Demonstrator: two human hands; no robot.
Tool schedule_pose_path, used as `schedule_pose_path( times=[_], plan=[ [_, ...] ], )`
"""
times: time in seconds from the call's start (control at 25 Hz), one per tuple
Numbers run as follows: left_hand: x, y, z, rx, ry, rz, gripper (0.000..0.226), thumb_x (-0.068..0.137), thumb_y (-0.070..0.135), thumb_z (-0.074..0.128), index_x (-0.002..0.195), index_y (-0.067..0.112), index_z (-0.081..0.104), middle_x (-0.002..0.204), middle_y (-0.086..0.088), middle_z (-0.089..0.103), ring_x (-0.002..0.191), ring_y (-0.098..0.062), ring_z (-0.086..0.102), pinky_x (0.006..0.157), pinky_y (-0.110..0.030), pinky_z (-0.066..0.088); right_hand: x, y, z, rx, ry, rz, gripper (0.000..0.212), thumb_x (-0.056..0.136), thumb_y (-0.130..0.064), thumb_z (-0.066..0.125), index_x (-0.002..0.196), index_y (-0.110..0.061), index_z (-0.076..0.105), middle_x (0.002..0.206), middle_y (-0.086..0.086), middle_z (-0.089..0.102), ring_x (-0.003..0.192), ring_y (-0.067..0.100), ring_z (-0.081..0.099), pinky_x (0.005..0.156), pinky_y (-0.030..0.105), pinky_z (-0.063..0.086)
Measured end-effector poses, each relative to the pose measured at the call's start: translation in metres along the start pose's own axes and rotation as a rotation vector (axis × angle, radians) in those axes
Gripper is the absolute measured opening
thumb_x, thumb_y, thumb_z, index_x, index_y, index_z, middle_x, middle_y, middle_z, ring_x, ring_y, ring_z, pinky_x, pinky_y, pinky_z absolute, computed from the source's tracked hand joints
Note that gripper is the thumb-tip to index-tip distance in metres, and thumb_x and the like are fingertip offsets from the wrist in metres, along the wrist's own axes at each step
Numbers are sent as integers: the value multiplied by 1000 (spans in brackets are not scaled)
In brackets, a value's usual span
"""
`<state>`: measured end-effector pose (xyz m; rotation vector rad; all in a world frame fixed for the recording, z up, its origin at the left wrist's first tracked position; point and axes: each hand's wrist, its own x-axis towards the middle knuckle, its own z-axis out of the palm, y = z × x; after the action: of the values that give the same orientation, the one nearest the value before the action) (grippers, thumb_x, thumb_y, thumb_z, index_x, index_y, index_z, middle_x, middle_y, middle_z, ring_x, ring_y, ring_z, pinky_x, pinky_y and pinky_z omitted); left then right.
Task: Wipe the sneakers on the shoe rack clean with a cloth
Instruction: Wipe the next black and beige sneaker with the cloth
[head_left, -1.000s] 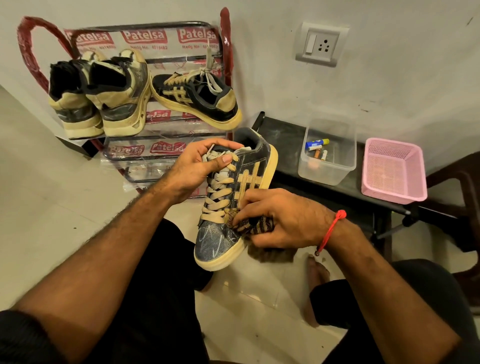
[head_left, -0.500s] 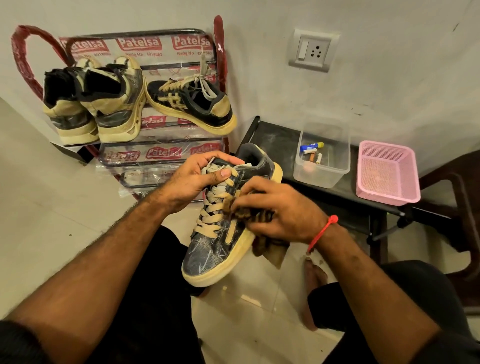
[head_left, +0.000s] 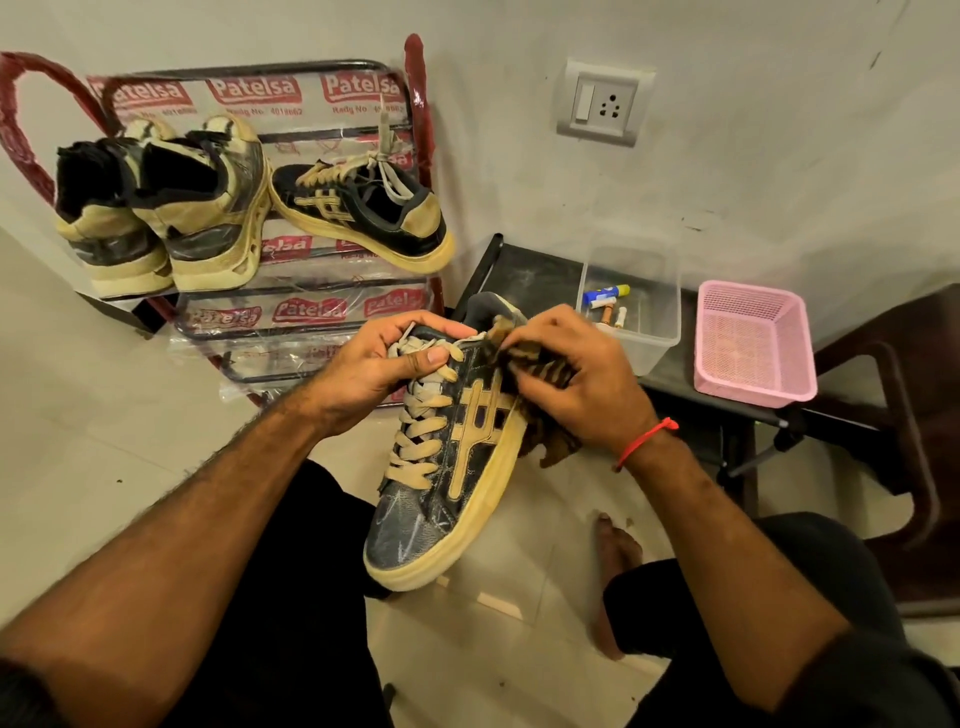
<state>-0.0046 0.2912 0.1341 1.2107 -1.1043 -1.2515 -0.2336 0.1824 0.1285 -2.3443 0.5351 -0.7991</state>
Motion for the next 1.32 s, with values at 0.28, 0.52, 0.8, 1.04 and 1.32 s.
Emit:
schedule_pose_path(
  times=[0.28,0.52,0.8,1.04,1.32],
  plan=[
    [-3,2,0,-51,-1,40,44,70,45,88,108,25,78,101,-3,76,93,-17,73,79,-28,59,-6,-5,-8,121,40,166,27,90,-17,70,117,-16,68,115,-2,61,105,1,56,96,20,49],
    [-2,4,-1,-71,-8,44,50,69,45,90,110,22,77,107,-8,76,97,-22,73,81,-31,60,-1,19,-12,-33,201,308,28,89,-16,70,117,-12,69,111,4,66,102,13,59,95,37,53],
    [0,3,-1,-174,75,81,42,72,39,87,108,20,75,105,-6,76,94,-20,74,78,-30,61,-6,0,-8,108,-61,-6,26,86,-20,71,112,-13,70,110,2,66,104,10,60,95,25,51],
    [7,-4,9,82,278,33,37,68,36,92,98,22,74,95,-6,77,86,-23,74,75,-39,61,-10,18,-1,18,13,229,29,90,-25,70,118,-22,64,125,1,57,115,10,51,98,20,45],
    [5,-5,9,325,213,151,17,77,20,84,91,16,76,82,-6,75,70,-17,69,61,-27,57,-1,17,-6,-89,216,206,36,89,-18,71,125,-16,65,121,2,65,112,6,55,100,18,47]
  ],
)
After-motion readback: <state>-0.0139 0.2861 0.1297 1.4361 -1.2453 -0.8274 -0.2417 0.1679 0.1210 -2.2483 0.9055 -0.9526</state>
